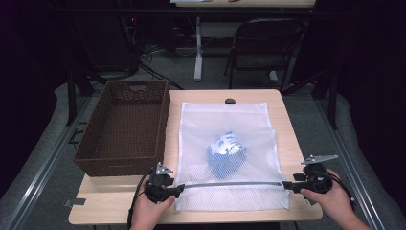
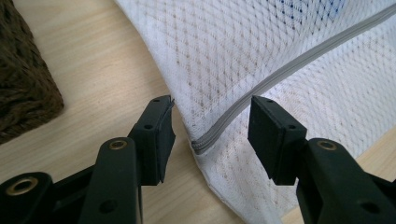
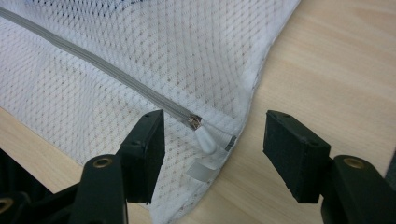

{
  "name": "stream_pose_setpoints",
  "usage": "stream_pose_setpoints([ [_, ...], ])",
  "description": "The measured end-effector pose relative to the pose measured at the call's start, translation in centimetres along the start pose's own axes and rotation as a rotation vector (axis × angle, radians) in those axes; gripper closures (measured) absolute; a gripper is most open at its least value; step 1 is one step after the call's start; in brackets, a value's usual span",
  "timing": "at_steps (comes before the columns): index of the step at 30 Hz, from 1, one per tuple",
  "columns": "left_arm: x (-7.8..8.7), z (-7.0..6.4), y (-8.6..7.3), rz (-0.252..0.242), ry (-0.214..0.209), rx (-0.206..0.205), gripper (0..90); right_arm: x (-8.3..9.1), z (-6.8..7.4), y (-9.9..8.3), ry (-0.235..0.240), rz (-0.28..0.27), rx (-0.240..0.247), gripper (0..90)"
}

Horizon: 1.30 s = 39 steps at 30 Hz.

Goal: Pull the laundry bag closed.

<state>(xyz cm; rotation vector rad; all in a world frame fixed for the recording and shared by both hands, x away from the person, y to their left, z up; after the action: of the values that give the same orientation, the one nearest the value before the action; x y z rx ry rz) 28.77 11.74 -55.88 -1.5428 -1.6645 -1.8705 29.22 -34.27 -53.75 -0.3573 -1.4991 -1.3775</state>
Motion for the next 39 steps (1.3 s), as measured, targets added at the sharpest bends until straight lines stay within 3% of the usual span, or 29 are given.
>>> stream_pose_setpoints([
  [4, 0.7, 0.1, 0.2, -0.028, -0.013, -0.002, 50.0, 1.0, 0.3, 0.2, -0.046, -0.036, 0.041, 36.6],
  [11, 1.9, 0.5, 0.6, -0.064, -0.02, -0.001, 50.0, 2.3, 1.2, 0.9, -0.058, -0.093, 0.087, 35.7],
  [16, 2.5, 0.9, 0.9, -0.078, -0.024, 0.005, 50.0, 2.5, 1.9, 1.5, -0.033, -0.15, 0.097, 35.5],
  [19, 3.0, 1.2, 1.1, -0.088, -0.022, 0.006, 49.9, 2.3, 2.3, 1.6, -0.028, -0.178, 0.104, 35.6],
  [24, 4.3, 2.2, 1.1, -0.115, -0.008, 0.007, 49.3, 1.1, 3.3, 1.6, -0.026, -0.215, 0.163, 35.2],
  [36, 5.9, 4.6, -0.9, -0.121, 0.038, 0.004, 48.5, -1.2, 5.4, 0.6, -0.043, -0.257, 0.24, 35.0],
  [39, 6.2, 5.2, -1.5, -0.127, 0.041, 0.019, 48.5, -1.6, 5.7, 0.2, -0.049, -0.282, 0.261, 36.0],
])
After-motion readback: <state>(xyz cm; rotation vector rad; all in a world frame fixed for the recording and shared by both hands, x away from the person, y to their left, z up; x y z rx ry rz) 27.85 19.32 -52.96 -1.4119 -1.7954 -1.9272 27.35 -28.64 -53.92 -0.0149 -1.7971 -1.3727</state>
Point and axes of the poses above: each handheld gripper's, and its own axes: x roughly backward along the jaws, y roughly out of its top, z roughly to its left, the point moved 2 cm from there along -x, roughly forward along the jaws, and after that the axes turned 1 degree about -x, right-handed, at the moved point
